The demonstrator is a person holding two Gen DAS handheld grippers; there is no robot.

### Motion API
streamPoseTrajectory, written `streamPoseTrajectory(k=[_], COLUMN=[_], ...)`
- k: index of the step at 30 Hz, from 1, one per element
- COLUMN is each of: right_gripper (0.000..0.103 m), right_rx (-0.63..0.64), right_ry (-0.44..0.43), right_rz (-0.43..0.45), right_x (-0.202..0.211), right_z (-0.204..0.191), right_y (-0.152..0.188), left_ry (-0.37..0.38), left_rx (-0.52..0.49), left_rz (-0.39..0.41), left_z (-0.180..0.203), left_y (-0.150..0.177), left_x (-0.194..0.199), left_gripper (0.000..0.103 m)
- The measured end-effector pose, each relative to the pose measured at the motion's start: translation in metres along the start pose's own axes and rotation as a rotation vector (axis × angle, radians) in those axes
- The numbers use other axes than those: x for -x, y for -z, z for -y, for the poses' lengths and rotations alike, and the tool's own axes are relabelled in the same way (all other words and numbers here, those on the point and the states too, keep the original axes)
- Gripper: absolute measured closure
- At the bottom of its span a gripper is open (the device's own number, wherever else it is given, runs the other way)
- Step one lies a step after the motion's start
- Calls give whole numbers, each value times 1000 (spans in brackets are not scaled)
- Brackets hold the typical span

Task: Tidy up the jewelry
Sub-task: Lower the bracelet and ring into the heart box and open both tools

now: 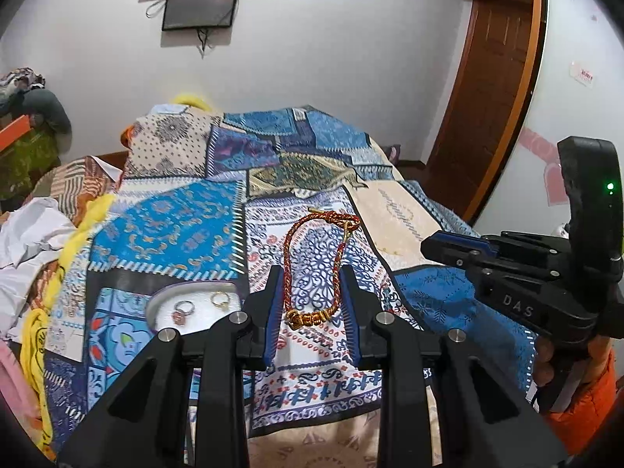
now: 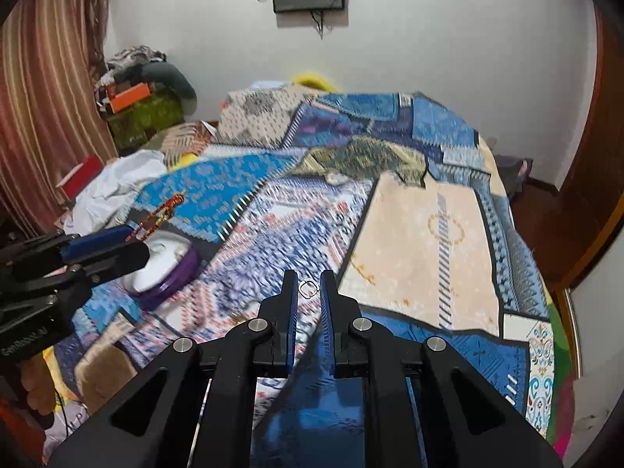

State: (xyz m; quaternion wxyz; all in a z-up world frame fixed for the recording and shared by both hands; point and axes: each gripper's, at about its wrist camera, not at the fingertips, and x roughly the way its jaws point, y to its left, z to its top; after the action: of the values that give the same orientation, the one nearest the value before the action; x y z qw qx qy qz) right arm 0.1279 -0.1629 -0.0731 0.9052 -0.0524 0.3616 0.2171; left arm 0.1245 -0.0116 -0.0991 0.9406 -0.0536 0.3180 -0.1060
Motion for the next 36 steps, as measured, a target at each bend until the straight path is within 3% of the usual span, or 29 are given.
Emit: streamPoseTrajectory(k=[21,36], right_gripper=[93,93], right_rx=[96,133], right_ry=[-116,-166], right_rz=[92,28], right_x=[5,-31], right_z=[-74,-99], right_y=[-33,-31], left_ry=[-108,-79], left_rx=[75,114], left_rz=[78,-49], left_z=[-60,-83], left_y=[1,24], left_x=[43,-9], left_gripper=[76,76])
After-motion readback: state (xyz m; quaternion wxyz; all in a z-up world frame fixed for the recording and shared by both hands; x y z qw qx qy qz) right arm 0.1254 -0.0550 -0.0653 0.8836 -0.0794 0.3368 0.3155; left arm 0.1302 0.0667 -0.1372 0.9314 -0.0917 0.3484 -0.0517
